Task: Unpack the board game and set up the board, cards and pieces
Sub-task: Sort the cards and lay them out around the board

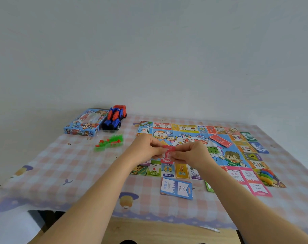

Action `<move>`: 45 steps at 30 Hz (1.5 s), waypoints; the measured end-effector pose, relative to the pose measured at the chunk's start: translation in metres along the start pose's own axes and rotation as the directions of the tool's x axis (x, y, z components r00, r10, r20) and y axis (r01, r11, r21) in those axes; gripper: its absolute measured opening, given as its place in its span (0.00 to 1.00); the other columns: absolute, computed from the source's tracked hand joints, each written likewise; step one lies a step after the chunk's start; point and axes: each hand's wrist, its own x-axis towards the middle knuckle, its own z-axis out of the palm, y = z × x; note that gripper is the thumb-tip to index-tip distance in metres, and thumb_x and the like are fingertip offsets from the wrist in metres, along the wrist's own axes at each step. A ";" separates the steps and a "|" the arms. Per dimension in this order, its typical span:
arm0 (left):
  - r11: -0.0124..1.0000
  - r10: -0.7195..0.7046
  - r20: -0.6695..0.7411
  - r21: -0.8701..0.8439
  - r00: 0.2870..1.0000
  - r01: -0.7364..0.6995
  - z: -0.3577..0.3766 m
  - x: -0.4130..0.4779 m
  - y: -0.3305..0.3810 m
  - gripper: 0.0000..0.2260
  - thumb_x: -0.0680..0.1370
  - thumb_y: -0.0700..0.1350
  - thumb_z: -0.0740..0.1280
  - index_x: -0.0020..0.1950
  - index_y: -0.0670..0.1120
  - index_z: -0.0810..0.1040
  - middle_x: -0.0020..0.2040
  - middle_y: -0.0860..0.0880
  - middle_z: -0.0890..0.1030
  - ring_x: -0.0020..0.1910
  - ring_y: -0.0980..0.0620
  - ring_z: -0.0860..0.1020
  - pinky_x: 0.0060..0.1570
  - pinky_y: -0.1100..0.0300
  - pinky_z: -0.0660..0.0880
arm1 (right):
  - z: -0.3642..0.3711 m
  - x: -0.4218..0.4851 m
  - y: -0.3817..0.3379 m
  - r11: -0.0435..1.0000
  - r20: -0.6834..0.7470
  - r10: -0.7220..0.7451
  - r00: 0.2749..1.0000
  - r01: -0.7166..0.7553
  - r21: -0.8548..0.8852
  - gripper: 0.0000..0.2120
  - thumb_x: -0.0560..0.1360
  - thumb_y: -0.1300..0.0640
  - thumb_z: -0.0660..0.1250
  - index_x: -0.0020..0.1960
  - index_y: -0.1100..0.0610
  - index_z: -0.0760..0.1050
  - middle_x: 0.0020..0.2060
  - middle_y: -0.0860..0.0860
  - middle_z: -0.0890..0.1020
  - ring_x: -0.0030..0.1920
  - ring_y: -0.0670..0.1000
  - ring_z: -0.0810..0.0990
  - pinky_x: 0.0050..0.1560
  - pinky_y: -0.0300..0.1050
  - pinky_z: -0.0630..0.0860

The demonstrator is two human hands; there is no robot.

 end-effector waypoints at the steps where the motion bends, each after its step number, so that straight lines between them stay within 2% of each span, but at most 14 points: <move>1: 0.999 0.006 0.000 0.039 1.000 -0.006 0.001 0.000 -0.001 0.06 0.75 0.45 0.71 0.49 0.46 0.84 0.40 0.51 0.84 0.32 0.65 0.79 0.32 0.75 0.72 | 0.001 0.000 0.000 1.000 -0.002 0.007 1.000 -0.007 0.001 0.04 0.69 0.64 0.74 0.40 0.57 0.82 0.38 0.54 0.85 0.40 0.52 0.85 0.44 0.43 0.83; 6: 0.995 0.003 -0.016 0.104 1.000 -0.001 0.002 0.001 -0.001 0.05 0.75 0.46 0.71 0.47 0.47 0.84 0.39 0.52 0.84 0.31 0.64 0.78 0.31 0.75 0.72 | 0.002 0.001 0.000 0.999 -0.017 0.020 1.000 -0.021 -0.026 0.03 0.69 0.62 0.74 0.41 0.56 0.82 0.38 0.53 0.85 0.39 0.52 0.85 0.44 0.44 0.83; 8: 0.997 -0.009 -0.030 0.077 0.999 0.012 0.002 0.003 -0.001 0.05 0.75 0.46 0.71 0.44 0.46 0.84 0.38 0.51 0.84 0.33 0.61 0.80 0.35 0.72 0.75 | 0.001 0.001 0.000 0.999 -0.031 0.008 0.999 -0.009 -0.040 0.03 0.69 0.61 0.74 0.41 0.55 0.82 0.37 0.52 0.85 0.39 0.51 0.85 0.43 0.44 0.83; 11: 0.983 -0.100 -0.093 -0.161 0.991 0.084 -0.001 0.007 0.002 0.06 0.74 0.43 0.71 0.46 0.40 0.84 0.37 0.47 0.84 0.36 0.54 0.83 0.42 0.62 0.80 | -0.003 0.001 -0.003 0.997 -0.079 -0.056 0.995 0.052 -0.061 0.03 0.71 0.61 0.73 0.44 0.55 0.82 0.35 0.51 0.85 0.33 0.47 0.84 0.35 0.40 0.81; 14: 0.881 -0.217 -0.091 -0.447 0.972 0.155 -0.002 0.009 0.010 0.09 0.73 0.39 0.72 0.51 0.37 0.81 0.36 0.44 0.83 0.31 0.56 0.81 0.35 0.65 0.80 | -0.008 0.000 -0.004 0.998 -0.102 -0.060 0.993 0.063 0.023 0.04 0.72 0.62 0.72 0.46 0.58 0.82 0.35 0.52 0.85 0.31 0.47 0.83 0.33 0.39 0.81; 17: 0.835 -0.242 -0.083 -0.525 0.967 0.164 0.005 0.011 0.018 0.08 0.73 0.38 0.71 0.51 0.38 0.80 0.35 0.45 0.82 0.28 0.57 0.81 0.30 0.67 0.78 | -0.014 -0.002 -0.004 0.982 -0.115 -0.030 0.993 0.051 0.180 0.03 0.72 0.65 0.71 0.46 0.61 0.82 0.35 0.56 0.85 0.31 0.48 0.83 0.34 0.39 0.81; 22: 0.901 -0.161 -0.211 -0.430 0.964 0.057 0.019 0.021 0.027 0.06 0.75 0.39 0.70 0.51 0.41 0.81 0.37 0.45 0.83 0.30 0.57 0.81 0.31 0.66 0.78 | -0.032 -0.005 -0.002 0.974 -0.143 -0.006 0.990 0.038 0.224 0.03 0.71 0.67 0.71 0.45 0.64 0.81 0.34 0.59 0.84 0.30 0.49 0.83 0.34 0.38 0.81; 25: 0.919 -0.089 -0.259 -0.393 0.962 -0.021 0.032 0.029 0.038 0.02 0.75 0.39 0.70 0.46 0.43 0.81 0.37 0.46 0.83 0.30 0.57 0.81 0.29 0.65 0.77 | -0.049 -0.008 0.002 0.969 -0.173 0.008 0.985 0.035 0.246 0.03 0.71 0.67 0.72 0.44 0.64 0.81 0.34 0.59 0.84 0.31 0.50 0.83 0.34 0.39 0.81; 27: 0.930 -0.048 -0.274 -0.364 0.960 -0.057 0.042 0.034 0.046 0.03 0.74 0.38 0.71 0.42 0.45 0.80 0.35 0.47 0.83 0.29 0.57 0.81 0.29 0.65 0.77 | -0.060 -0.010 0.005 0.967 -0.190 0.021 0.981 0.029 0.254 0.03 0.71 0.67 0.72 0.44 0.64 0.81 0.34 0.58 0.84 0.30 0.50 0.83 0.33 0.38 0.80; 32: 0.934 -0.006 -0.205 -0.352 0.979 -0.069 0.074 0.051 0.069 0.00 0.74 0.37 0.71 0.43 0.41 0.81 0.33 0.46 0.82 0.29 0.55 0.80 0.33 0.64 0.79 | -0.095 -0.014 0.011 0.997 -0.306 -0.011 0.952 0.035 0.073 0.02 0.69 0.57 0.75 0.42 0.55 0.82 0.35 0.51 0.85 0.35 0.47 0.83 0.39 0.41 0.80; 38: 0.934 0.047 -0.116 -0.347 0.992 -0.085 0.133 0.076 0.108 0.02 0.74 0.37 0.71 0.45 0.39 0.82 0.33 0.46 0.82 0.28 0.57 0.80 0.32 0.66 0.78 | -0.160 -0.023 0.027 0.993 -0.405 0.048 0.913 0.000 0.118 0.02 0.69 0.61 0.75 0.41 0.58 0.83 0.32 0.52 0.84 0.30 0.45 0.81 0.36 0.40 0.80; 41: 0.936 0.059 -0.086 -0.342 0.995 -0.085 0.162 0.088 0.121 0.02 0.74 0.38 0.71 0.44 0.39 0.82 0.33 0.45 0.82 0.29 0.55 0.81 0.33 0.65 0.79 | -0.188 -0.023 0.036 0.989 -0.476 0.103 0.874 -0.038 0.143 0.03 0.67 0.60 0.76 0.38 0.57 0.82 0.34 0.54 0.85 0.34 0.51 0.84 0.40 0.45 0.82; 45: 0.958 0.076 -0.041 -0.272 0.996 -0.085 0.198 0.103 0.132 0.04 0.74 0.39 0.71 0.48 0.41 0.81 0.39 0.47 0.83 0.35 0.52 0.82 0.39 0.61 0.81 | -0.225 -0.018 0.054 0.985 -0.575 0.152 0.804 -0.077 0.152 0.03 0.68 0.61 0.76 0.39 0.60 0.82 0.33 0.54 0.84 0.33 0.51 0.82 0.41 0.46 0.82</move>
